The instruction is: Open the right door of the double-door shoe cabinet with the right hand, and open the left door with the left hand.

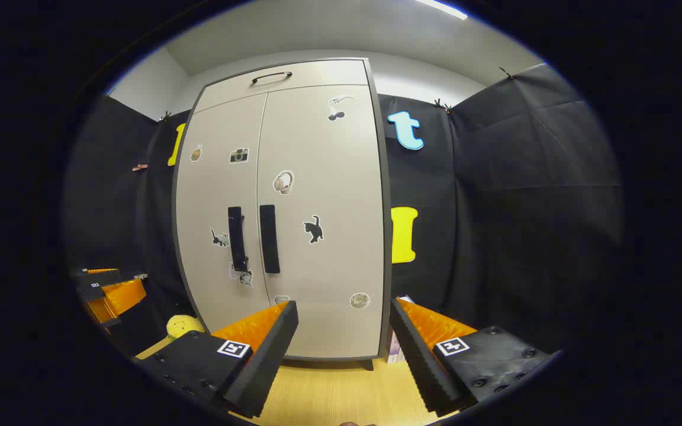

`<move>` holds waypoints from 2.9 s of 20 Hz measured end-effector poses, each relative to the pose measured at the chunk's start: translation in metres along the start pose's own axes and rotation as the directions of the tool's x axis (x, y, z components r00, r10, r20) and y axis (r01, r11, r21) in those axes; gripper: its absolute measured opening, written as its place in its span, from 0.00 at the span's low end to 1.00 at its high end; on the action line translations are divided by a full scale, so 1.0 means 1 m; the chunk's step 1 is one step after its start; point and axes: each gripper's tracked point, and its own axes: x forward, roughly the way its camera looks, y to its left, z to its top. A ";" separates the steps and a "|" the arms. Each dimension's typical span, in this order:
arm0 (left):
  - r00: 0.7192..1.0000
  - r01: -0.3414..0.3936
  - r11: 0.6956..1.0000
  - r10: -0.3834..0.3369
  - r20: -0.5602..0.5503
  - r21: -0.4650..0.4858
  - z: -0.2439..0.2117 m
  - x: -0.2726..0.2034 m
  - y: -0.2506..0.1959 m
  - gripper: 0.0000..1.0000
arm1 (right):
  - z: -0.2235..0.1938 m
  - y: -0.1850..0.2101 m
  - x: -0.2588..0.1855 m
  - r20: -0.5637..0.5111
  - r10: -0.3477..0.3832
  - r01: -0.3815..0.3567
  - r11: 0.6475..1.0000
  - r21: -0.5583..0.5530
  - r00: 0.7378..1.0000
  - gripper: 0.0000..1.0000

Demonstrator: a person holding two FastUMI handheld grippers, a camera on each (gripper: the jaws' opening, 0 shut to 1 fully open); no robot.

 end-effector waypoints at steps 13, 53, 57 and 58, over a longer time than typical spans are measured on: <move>1.000 0.013 1.000 -0.013 -0.013 0.010 -0.008 0.005 0.013 0.95 | 0.000 0.021 0.002 -0.002 0.000 0.000 1.000 0.021 1.000 0.98; 0.978 -0.180 0.983 0.175 -0.116 -0.041 -0.052 -0.021 0.124 0.95 | 0.054 0.143 0.192 -0.012 0.108 -0.108 0.994 0.033 0.994 0.98; 0.968 -0.211 0.976 0.203 -0.146 -0.044 -0.064 -0.026 0.132 0.95 | 0.033 0.145 0.212 -0.069 0.092 -0.089 0.995 0.046 0.993 0.98; 0.967 -0.214 0.976 0.204 -0.154 -0.050 -0.067 -0.028 0.133 0.95 | 0.029 0.144 0.216 -0.080 0.083 -0.079 0.996 0.043 0.993 0.98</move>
